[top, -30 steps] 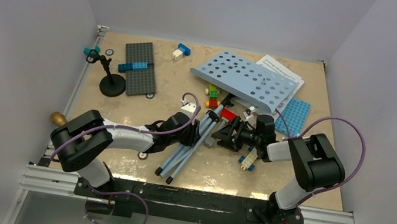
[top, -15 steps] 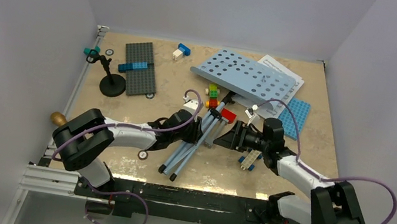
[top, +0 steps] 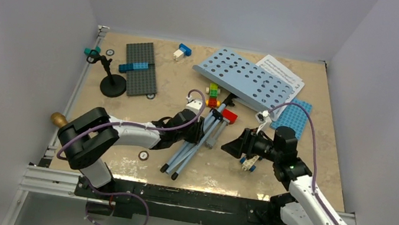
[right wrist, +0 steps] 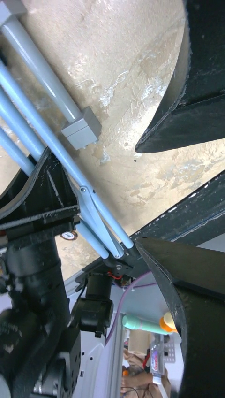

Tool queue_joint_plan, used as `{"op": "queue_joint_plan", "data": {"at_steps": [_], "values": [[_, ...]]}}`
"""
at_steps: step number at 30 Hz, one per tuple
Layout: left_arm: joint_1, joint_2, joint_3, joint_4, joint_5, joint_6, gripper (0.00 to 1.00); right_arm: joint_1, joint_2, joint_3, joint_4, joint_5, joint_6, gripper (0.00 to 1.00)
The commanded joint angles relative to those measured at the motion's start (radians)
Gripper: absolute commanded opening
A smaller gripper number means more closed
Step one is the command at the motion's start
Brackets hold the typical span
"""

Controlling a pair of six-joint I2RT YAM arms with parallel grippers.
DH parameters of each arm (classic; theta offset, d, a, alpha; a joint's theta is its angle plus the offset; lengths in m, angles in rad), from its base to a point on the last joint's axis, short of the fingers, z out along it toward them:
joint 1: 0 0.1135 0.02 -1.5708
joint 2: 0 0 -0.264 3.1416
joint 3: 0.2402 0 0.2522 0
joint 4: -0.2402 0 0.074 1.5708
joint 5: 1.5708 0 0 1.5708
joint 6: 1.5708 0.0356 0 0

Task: Pack up the instrument practice props

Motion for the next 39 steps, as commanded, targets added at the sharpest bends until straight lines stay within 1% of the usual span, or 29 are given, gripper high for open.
{"op": "queue_joint_plan", "data": {"at_steps": [1, 7, 11, 12, 13, 17, 19, 22, 23, 27, 33, 35, 37, 39], "values": [[0.005, -0.049, 0.067, 0.136, 0.073, -0.059, 0.24, 0.001, -0.085, 0.091, -0.148, 0.043, -0.070, 0.71], [0.005, -0.122, 0.045, 0.117, 0.111, -0.066, 0.57, 0.001, -0.122, 0.141, -0.216, 0.046, -0.088, 0.71], [0.004, -0.201, 0.028, 0.101, 0.128, -0.061, 0.78, 0.001, -0.146, 0.164, -0.247, 0.054, -0.102, 0.71], [0.004, -0.225, 0.028, 0.091, 0.127, -0.056, 0.93, 0.001, -0.151, 0.171, -0.257, 0.060, -0.107, 0.71], [0.004, -0.247, 0.029, 0.079, 0.127, -0.048, 0.99, 0.001, -0.156, 0.177, -0.267, 0.064, -0.113, 0.71], [0.004, -0.366, 0.040, -0.015, 0.114, -0.016, 1.00, 0.001, -0.190, 0.217, -0.327, 0.103, -0.138, 0.71], [0.004, -0.444, 0.037, -0.087, 0.077, -0.013, 1.00, 0.001, -0.219, 0.235, -0.362, 0.145, -0.153, 0.71], [0.004, -0.577, 0.019, -0.236, -0.021, -0.037, 1.00, 0.001, -0.280, 0.232, -0.404, 0.256, -0.164, 0.71], [0.004, -0.621, 0.018, -0.308, -0.058, -0.054, 1.00, 0.001, -0.306, 0.222, -0.411, 0.285, -0.158, 0.71], [0.003, -0.795, 0.004, -0.557, -0.224, -0.143, 1.00, 0.001, -0.388, 0.174, -0.429, 0.445, -0.056, 0.72], [0.001, -1.030, -0.017, -0.784, -0.375, -0.255, 1.00, 0.001, -0.478, 0.141, -0.447, 0.530, -0.006, 0.74], [0.001, -1.069, -0.007, -0.866, -0.412, -0.297, 1.00, 0.001, -0.491, 0.141, -0.448, 0.546, 0.017, 0.77], [0.001, -1.086, 0.008, -0.917, -0.442, -0.329, 1.00, 0.001, -0.490, 0.161, -0.462, 0.575, 0.031, 0.87], [0.001, -1.086, 0.013, -0.965, -0.464, -0.347, 1.00, 0.001, -0.485, 0.178, -0.471, 0.574, 0.037, 0.90]]}}
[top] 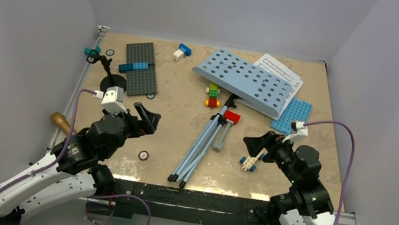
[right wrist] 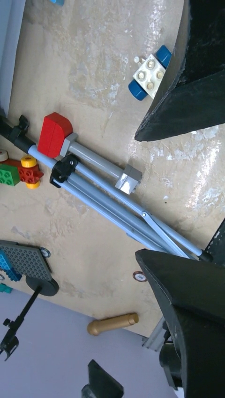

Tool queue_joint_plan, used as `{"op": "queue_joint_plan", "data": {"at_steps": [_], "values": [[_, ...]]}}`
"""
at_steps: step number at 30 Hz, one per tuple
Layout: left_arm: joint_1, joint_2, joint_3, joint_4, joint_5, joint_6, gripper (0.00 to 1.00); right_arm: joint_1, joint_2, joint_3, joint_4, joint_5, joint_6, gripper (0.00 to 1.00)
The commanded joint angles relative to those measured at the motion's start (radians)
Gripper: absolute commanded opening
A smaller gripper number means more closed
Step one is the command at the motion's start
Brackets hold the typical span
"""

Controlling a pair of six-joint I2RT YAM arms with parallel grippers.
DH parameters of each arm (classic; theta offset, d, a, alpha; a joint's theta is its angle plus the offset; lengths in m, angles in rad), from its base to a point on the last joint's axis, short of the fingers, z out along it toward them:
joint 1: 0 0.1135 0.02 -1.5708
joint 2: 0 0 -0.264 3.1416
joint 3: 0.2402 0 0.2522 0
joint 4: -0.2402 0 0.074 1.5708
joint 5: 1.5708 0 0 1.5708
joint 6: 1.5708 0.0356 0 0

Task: Pack up the instrument practice props

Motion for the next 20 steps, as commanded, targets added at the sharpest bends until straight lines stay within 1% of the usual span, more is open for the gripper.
{"op": "queue_joint_plan", "data": {"at_steps": [1, 3, 8, 15, 20], "values": [[-0.005, 0.012, 0.018, -0.196, -0.103, -0.087, 1.00, 0.001, -0.001, 0.043, -0.016, 0.065, 0.049, 0.91], [-0.006, 0.027, 0.027, -0.230, -0.109, -0.106, 1.00, 0.001, 0.007, 0.054, -0.019, 0.065, 0.048, 0.93], [-0.005, 0.042, 0.026, -0.249, -0.103, -0.108, 1.00, 0.001, 0.023, 0.063, -0.025, 0.069, 0.030, 0.95], [-0.005, 0.015, 0.010, -0.258, -0.112, -0.103, 1.00, 0.001, 0.021, 0.058, -0.025, 0.072, 0.008, 0.97], [-0.005, 0.031, 0.008, -0.279, -0.116, -0.117, 1.00, 0.000, 0.026, 0.044, 0.000, 0.053, 0.012, 0.97]]}}
